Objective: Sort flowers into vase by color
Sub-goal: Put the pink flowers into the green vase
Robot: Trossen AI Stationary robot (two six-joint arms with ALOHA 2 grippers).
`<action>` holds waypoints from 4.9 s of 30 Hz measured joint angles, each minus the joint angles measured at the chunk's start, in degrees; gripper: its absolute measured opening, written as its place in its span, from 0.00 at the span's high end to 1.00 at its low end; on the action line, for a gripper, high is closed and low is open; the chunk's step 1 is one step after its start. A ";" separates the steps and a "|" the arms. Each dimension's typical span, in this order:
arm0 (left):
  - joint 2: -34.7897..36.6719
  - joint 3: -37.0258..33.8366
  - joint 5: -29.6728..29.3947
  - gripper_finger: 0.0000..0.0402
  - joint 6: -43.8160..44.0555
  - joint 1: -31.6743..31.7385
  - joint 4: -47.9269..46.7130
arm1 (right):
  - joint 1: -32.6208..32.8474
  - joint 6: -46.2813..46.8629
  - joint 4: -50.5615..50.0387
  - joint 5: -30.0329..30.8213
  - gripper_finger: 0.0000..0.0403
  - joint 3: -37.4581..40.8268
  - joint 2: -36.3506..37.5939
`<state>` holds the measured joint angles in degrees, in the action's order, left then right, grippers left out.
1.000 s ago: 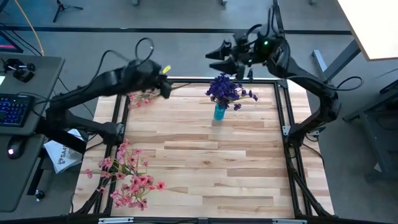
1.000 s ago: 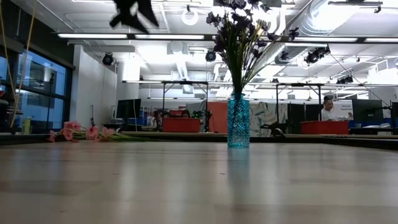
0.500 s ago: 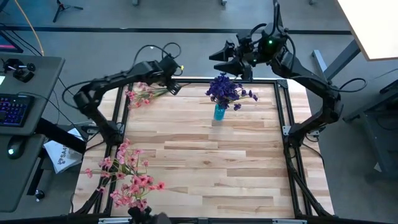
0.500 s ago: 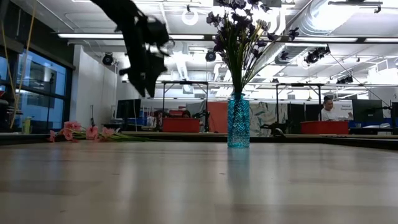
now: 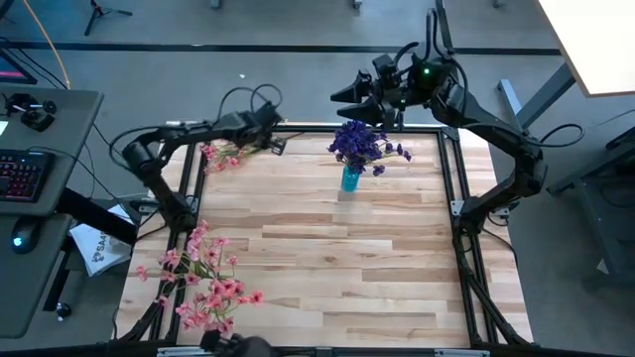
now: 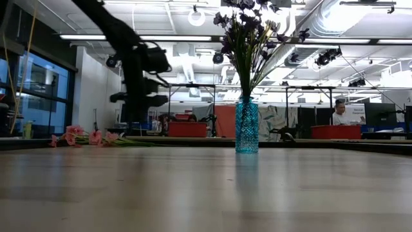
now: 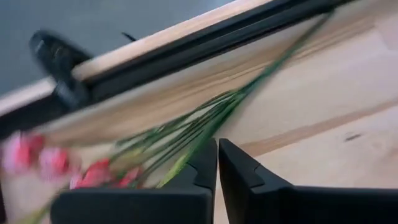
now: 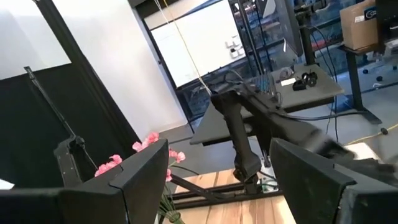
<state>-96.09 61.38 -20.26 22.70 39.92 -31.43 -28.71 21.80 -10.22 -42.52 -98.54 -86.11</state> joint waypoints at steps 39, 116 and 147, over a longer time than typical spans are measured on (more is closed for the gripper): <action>0.82 -17.05 -2.10 1.00 -7.62 -15.12 13.79 | 0.00 -5.61 -7.65 -0.85 0.32 0.00 -0.02; 58.55 -0.40 6.62 1.00 -6.72 -42.80 -3.49 | 36.01 -11.24 -30.32 36.32 0.32 -0.02 -36.86; 57.43 -0.41 4.55 1.00 -6.32 -42.81 -2.96 | 33.41 -12.79 -24.26 46.52 0.32 0.00 -41.83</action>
<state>-38.65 60.97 -15.70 16.38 -2.88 -34.39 4.70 9.00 -34.48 4.00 -98.54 -127.94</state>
